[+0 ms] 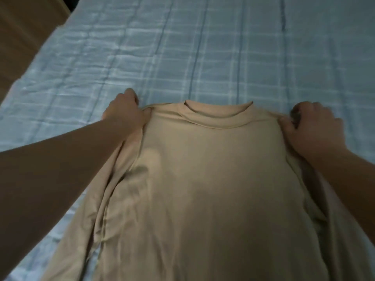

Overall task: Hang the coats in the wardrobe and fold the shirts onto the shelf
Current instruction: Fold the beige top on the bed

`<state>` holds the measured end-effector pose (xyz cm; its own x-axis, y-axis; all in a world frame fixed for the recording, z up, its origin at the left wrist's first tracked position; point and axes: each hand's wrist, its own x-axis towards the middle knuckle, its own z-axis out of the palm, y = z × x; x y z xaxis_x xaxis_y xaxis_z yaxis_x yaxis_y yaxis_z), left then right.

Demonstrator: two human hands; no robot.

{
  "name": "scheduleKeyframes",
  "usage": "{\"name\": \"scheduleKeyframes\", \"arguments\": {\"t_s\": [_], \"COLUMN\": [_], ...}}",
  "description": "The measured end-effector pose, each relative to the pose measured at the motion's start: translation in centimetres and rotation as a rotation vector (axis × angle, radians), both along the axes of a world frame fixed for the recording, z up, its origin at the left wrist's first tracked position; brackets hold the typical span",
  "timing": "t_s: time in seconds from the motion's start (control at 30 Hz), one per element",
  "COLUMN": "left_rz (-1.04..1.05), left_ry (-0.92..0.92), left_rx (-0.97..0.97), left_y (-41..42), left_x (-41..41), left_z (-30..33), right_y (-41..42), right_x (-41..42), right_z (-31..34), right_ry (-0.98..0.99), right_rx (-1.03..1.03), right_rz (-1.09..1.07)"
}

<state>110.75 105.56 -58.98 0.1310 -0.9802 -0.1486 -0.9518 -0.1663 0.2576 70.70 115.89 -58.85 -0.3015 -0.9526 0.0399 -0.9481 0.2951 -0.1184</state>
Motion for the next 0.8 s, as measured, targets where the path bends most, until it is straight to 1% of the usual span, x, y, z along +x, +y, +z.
{"name": "scheduleKeyframes", "arguments": {"t_s": [0.03,0.1,0.13,0.2,0.27,0.33,0.4,0.47,0.53,0.6,0.67,0.77,0.8], "left_rz": [0.081,0.182,0.175,0.075,-0.039,-0.087,-0.126,-0.139,-0.109,-0.052,0.013,0.003,0.026], "left_ry": [0.081,0.217,0.265,0.296,0.328,0.383,0.443,0.496,0.516,0.496,0.418,0.218,0.178], "left_rx": [0.051,0.043,0.012,-0.059,-0.112,-0.135,-0.134,-0.092,-0.051,-0.008,0.056,0.121,0.133], "left_y": [-0.3,0.0,0.8,4.2,8.9,14.3,20.3,27.1,34.3,40.7,45.4,49.4,50.0], "left_x": [-0.2,-0.1,0.0,0.2,0.6,1.4,2.2,3.2,4.5,6.2,7.6,8.5,8.6], "left_z": [0.7,2.4,3.3,5.4,7.1,8.2,8.2,7.4,6.1,4.5,3.2,2.9,2.9], "right_y": [0.2,1.4,2.5,6.0,11.1,17.2,23.8,30.5,36.8,42.3,46.3,48.8,48.9], "right_x": [0.1,0.9,1.5,3.2,5.3,7.8,9.8,11.2,12.3,13.3,14.3,14.6,14.5], "right_z": [0.7,2.5,3.6,5.7,7.3,8.0,7.6,6.5,5.3,4.4,3.7,3.3,3.3], "right_ry": [-0.023,-0.136,-0.208,-0.327,-0.395,-0.453,-0.515,-0.601,-0.662,-0.705,-0.728,-0.599,-0.565], "right_rx": [-0.007,-0.072,-0.112,-0.158,-0.177,-0.165,-0.119,-0.089,-0.080,-0.035,0.030,0.101,0.117], "right_rz": [0.006,0.005,0.001,0.002,0.020,0.027,-0.011,-0.123,-0.291,-0.481,-0.600,-0.563,-0.554]}}
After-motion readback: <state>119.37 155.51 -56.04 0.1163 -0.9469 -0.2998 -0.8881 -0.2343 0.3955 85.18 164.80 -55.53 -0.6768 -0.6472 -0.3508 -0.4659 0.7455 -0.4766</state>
